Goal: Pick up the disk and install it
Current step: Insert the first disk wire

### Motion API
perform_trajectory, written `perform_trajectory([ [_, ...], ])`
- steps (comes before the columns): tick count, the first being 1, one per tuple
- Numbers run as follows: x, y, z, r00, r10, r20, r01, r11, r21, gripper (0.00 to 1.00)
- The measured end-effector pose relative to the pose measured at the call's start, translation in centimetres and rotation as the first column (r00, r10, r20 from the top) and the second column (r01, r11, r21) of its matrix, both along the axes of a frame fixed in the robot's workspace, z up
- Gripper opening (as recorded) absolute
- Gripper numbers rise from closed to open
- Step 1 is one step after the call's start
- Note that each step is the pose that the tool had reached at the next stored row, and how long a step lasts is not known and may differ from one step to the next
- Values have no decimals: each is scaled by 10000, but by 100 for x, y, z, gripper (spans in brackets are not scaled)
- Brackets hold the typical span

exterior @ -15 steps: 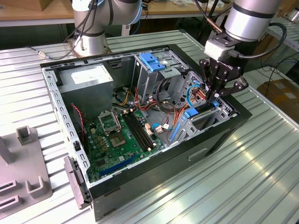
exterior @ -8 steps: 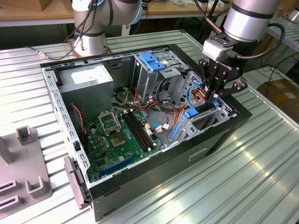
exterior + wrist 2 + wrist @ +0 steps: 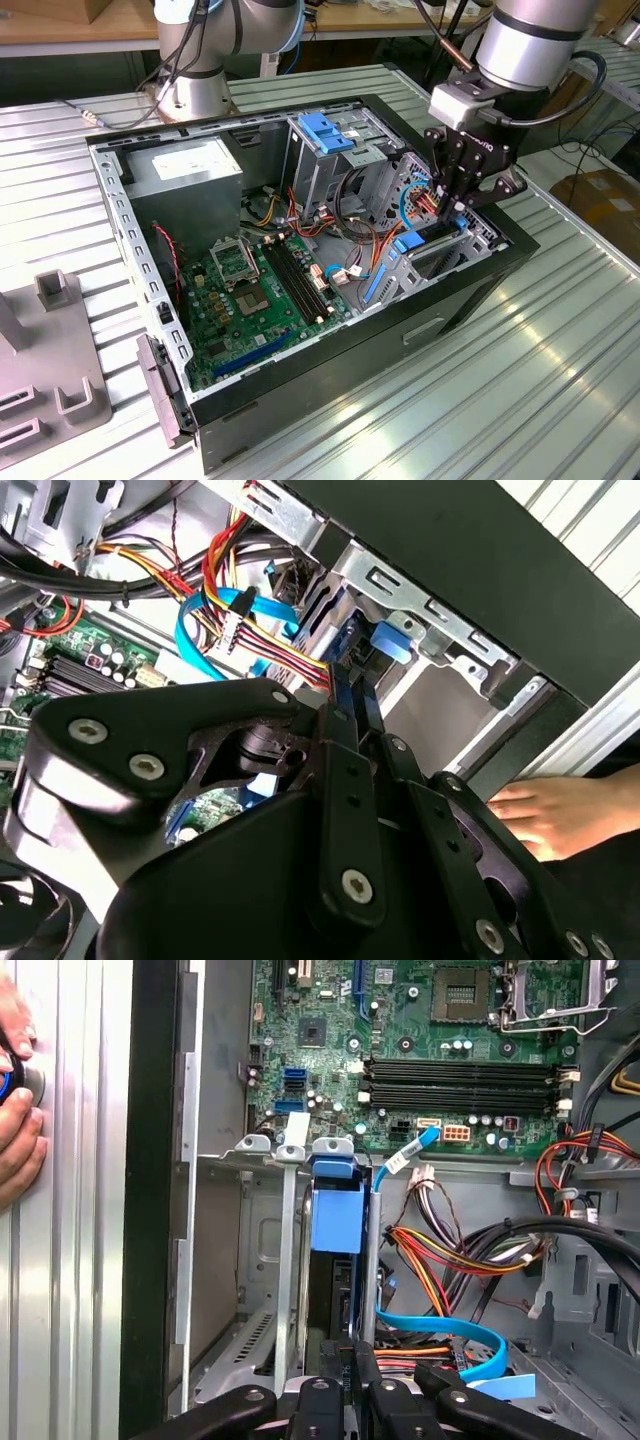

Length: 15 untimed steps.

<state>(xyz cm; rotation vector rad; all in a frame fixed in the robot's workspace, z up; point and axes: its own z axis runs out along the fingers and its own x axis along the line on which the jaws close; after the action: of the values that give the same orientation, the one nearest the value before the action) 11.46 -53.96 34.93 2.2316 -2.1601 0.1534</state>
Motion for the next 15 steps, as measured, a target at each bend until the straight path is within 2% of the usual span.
perform_trajectory([
  [1,0,-1,-3,9998,-210,0,210,9998,0,16],
  [2,0,0,-6,9997,-243,0,243,9997,0,16],
  [11,-2,-5,-18,9999,-144,12,144,9999,84,16],
  [15,-8,-33,-19,10000,-49,18,49,9999,97,16],
])
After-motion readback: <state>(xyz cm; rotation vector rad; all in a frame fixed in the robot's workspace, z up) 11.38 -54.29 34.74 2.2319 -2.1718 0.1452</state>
